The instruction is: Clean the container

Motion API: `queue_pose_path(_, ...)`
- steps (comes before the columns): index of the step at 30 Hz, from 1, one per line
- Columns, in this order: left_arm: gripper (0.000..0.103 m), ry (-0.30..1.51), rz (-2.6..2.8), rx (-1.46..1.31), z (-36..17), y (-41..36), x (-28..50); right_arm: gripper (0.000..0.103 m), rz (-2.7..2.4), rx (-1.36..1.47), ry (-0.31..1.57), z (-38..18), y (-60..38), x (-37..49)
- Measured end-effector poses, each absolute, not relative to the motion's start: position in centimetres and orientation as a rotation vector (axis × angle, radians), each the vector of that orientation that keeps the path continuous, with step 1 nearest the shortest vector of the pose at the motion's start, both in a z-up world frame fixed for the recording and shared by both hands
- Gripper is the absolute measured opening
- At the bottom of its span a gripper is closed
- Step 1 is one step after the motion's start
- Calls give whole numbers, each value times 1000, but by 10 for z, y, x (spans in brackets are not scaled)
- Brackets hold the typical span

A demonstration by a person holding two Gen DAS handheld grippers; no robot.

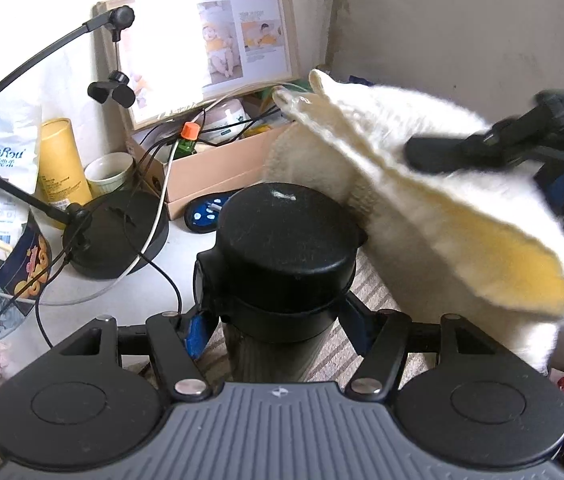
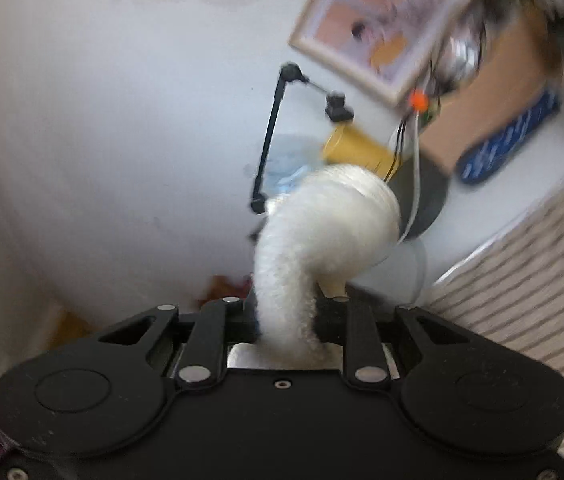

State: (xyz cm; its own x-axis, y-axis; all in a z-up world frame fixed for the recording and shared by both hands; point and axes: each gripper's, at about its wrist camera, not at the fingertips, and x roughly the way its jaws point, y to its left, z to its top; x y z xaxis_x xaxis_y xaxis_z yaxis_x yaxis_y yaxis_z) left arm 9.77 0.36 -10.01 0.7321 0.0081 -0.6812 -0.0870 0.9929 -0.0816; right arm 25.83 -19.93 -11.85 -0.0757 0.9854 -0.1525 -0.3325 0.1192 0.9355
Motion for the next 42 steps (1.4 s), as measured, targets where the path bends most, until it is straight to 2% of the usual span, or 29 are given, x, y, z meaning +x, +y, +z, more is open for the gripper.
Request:
queue_pose_path(5,64,756,33,-53,-99,-7,98,20,1204,954,1244,-165,-194,261)
queue_pose_path(12,64,761,40,-60,-100,-6,100,20,1175,862,1260,-173,-188,256)
queue_pose_path(17,64,763,37,-50,-99,-7,101,20,1167,715,1170,-161,-192,258)
queue_pose_path(22,64,764,29,-33,-99,-10,102,20,1306,648,909,-95,-197,263)
queue_pose_path(27,64,763,22,-16,-99,-12,103,19,1545,511,912,-63,-164,247)
queue_pose_path(28,64,762,23,-15,-99,-12,103,19,1497,401,905,-62,-156,240)
queue_pose_path(31,64,762,27,-28,-100,-10,103,17,1348,393,879,-67,-161,252)
queue_pose_path(37,64,760,23,-38,-100,-7,103,19,1058,106,858,-87,-183,272)
queue_pose_path(42,64,760,18,-37,-99,-7,104,19,1025,101,833,-87,-200,267)
